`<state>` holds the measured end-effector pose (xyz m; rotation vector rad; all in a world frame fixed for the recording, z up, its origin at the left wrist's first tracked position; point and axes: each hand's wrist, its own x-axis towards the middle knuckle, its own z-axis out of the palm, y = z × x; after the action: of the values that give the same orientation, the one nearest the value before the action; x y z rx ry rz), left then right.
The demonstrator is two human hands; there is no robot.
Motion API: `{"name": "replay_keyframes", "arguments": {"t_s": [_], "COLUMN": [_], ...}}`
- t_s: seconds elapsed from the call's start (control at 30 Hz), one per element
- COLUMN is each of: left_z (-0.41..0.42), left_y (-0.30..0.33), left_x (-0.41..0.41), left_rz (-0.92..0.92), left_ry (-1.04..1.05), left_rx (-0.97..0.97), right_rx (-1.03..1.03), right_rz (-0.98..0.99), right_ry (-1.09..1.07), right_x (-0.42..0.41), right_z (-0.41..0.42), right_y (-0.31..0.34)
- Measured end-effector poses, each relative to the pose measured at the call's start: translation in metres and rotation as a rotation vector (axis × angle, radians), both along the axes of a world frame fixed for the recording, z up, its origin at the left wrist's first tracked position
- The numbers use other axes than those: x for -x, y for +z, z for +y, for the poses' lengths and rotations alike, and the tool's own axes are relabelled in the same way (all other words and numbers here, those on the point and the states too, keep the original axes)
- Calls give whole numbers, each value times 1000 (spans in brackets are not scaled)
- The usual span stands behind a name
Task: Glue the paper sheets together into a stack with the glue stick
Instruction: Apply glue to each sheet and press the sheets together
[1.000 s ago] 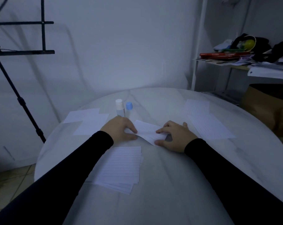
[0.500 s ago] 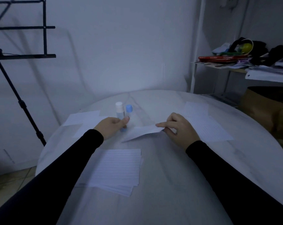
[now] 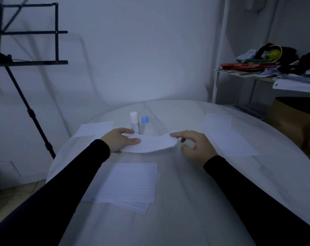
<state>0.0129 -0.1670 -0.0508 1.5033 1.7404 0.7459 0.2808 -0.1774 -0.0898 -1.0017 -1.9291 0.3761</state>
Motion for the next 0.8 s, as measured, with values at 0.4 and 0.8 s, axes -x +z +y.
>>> {"name": "replay_keyframes", "arguments": {"t_s": [0.4,0.8], "left_z": [-43,-60], "left_y": [9,8], "left_x": [62,64], "left_rz": [83,610], "left_ry": [-80,-214], "left_rx": [72,50], "right_rx": [619,353], "right_rz": [30,-630], "right_ry": [102,-139], "right_x": [49,88], "right_z": [-14,-42], "right_y": [16,18]}}
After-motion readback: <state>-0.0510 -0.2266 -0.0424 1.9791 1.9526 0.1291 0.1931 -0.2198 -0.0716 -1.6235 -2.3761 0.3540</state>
